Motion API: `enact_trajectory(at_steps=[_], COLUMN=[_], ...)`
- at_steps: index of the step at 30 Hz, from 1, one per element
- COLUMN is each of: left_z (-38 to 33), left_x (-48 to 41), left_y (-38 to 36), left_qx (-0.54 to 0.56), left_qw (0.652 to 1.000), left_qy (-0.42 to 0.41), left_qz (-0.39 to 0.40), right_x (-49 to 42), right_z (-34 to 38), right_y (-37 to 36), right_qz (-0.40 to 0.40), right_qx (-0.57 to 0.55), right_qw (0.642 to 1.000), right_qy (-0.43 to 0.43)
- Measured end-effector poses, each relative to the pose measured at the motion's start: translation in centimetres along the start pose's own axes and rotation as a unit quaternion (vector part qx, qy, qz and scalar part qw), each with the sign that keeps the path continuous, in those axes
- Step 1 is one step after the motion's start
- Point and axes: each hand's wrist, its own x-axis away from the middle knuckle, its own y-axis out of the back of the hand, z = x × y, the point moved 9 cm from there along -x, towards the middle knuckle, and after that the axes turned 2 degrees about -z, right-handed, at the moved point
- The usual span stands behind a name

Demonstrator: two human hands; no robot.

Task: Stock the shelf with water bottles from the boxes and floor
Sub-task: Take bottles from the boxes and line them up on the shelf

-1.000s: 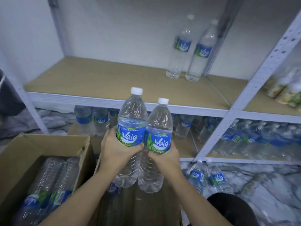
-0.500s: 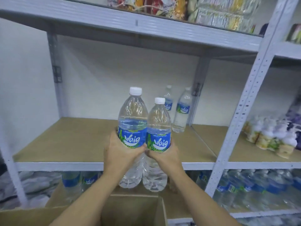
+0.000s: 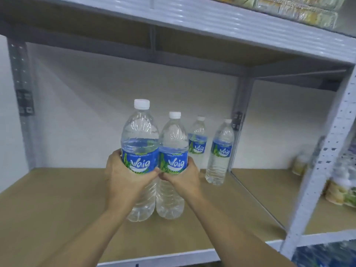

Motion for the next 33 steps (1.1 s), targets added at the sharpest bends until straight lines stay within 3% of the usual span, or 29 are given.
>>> enact_trajectory(at_steps=[11,24,33], left_z=[3.1,4.4,4.9], left_x=[-3.9,-4.8,-4.7], left_y=[-0.1,0.2,-1.0], left_qx=[-0.009,-0.021,-0.036], left_qw=[0.999,0.998,0.998], left_qy=[-0.027,-0.044,-0.044], left_qz=[-0.027,-0.036,-0.028], right_x=[-11.0,-16.0,-16.1], right_z=[-3.9,-8.4,-9.1], right_y=[-3.8,-6.4,-7.0], right_qz=[-0.083,-0.09,-0.054], right_qx=[-0.008,-0.008,-0.016], right_qw=[0.996,0.996,0.998], right_qy=[0.014,0.017,0.025])
